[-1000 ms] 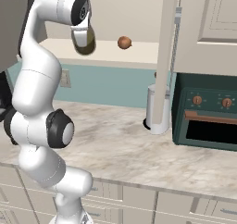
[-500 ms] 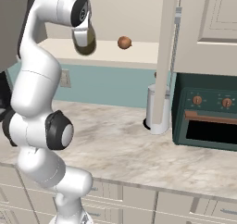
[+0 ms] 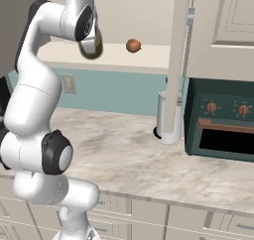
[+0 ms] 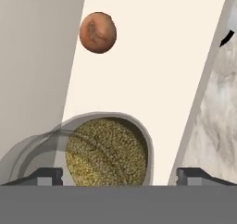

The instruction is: Pick the jar and jar from the dining table and place them in the open cabinet. Close the cabinet after placing the objects.

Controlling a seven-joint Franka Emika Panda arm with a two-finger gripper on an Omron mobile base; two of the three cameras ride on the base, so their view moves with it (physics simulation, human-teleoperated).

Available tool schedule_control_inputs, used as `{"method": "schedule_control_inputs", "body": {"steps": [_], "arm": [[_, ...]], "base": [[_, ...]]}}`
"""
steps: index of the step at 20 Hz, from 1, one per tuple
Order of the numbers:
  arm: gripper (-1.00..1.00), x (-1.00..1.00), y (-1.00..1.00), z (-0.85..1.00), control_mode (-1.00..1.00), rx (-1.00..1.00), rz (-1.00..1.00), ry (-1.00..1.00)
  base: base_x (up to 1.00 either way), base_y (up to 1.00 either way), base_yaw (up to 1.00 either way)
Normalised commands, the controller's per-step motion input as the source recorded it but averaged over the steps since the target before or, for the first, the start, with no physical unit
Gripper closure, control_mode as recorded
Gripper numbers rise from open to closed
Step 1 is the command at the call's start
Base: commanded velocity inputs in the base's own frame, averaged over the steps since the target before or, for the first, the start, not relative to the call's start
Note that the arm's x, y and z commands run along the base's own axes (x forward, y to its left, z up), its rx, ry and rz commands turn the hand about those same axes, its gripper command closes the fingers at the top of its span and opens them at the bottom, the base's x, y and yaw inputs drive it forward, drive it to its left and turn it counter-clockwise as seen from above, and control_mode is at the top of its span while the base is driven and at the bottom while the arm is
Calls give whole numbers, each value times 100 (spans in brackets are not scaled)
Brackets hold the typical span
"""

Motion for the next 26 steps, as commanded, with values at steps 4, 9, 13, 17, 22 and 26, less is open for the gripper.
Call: {"method": "schedule_control_inputs", "body": {"steps": [4, 9, 13, 17, 22, 26], "arm": [[-100, 7, 0, -18, -100, 0, 0, -21], [-100, 13, 0, -12, -100, 0, 0, -22], [-100, 22, 6, -1, -100, 0, 0, -26], [-100, 26, 11, 0, -100, 0, 0, -30], [-100, 25, 15, 0, -100, 0, 0, -27], [-100, 4, 7, 0, -100, 0, 0, -10]], "base": [[0, 0, 0], [0, 0, 0], [0, 0, 0], [0, 0, 0], [0, 0, 0], [0, 0, 0]]}}
